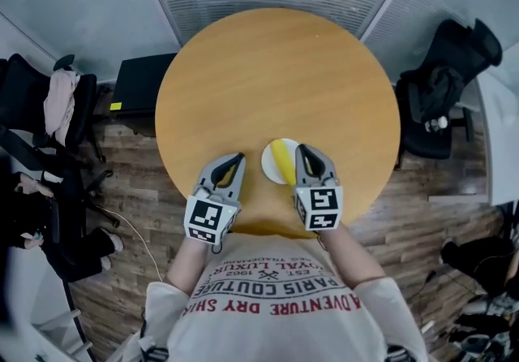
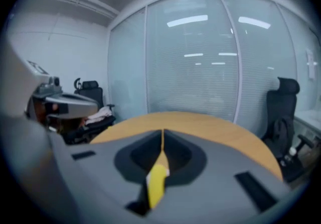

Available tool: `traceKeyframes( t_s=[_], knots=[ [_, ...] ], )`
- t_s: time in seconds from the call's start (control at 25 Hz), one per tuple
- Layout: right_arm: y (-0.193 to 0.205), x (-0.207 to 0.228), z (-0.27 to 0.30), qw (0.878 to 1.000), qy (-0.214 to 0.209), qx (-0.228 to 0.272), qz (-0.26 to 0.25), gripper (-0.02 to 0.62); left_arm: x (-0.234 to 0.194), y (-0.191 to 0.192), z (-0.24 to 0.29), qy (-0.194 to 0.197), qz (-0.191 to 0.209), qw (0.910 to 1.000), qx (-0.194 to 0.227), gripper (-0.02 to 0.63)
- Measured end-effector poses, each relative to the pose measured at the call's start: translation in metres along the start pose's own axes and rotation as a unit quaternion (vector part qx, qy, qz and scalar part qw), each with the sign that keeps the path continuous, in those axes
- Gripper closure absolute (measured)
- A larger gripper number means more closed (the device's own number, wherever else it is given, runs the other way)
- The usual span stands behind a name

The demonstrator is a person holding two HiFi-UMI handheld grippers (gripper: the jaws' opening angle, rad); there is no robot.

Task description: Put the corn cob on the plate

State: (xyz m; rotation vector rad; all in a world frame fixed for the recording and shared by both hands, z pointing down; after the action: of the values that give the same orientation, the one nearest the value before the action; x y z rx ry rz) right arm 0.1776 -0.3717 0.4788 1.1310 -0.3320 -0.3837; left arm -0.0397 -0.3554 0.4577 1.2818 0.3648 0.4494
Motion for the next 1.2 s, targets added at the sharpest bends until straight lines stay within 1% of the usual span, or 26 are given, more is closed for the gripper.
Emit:
traceKeyframes(
  t_s=[0.12, 0.44, 0.72, 0.84, 1.2],
  knots=[
    [-0.016, -0.004, -0.02, 0.999, 0.016, 0.04, -0.024, 0.561, 0.001, -0.013, -0.004, 0.0, 0.01, 0.9998, 0.015, 0.572],
    [-0.033, -0.001, -0.056, 0.995, 0.03, 0.097, -0.021, 0.561, 0.009, -0.035, -0.013, -0.001, 0.018, 0.9985, 0.052, 0.572],
    [-0.037, -0.008, -0.063, 0.993, 0.022, 0.111, -0.025, 0.561, 0.014, -0.037, -0.016, -0.001, 0.012, 0.9983, 0.057, 0.572],
    [-0.038, -0.011, -0.064, 0.993, 0.018, 0.11, -0.034, 0.561, 0.016, -0.038, -0.016, 0.0, 0.011, 0.9983, 0.057, 0.572],
    [-0.039, -0.015, -0.065, 0.993, 0.016, 0.11, -0.032, 0.561, 0.016, -0.038, -0.02, 0.001, 0.015, 0.998, 0.062, 0.572]
  ],
)
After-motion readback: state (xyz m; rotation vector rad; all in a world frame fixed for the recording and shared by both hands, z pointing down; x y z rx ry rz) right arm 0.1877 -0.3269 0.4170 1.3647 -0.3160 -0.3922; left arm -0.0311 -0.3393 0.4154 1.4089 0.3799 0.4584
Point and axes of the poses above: the fingertips, and each gripper's own axes: z forward along the fingers, x to its right, y out of its underside, the point moved 9 cm from there along -z, backward along the fingers, and after that the axes turned 6 degrees about -y, right-handed, at the moved point
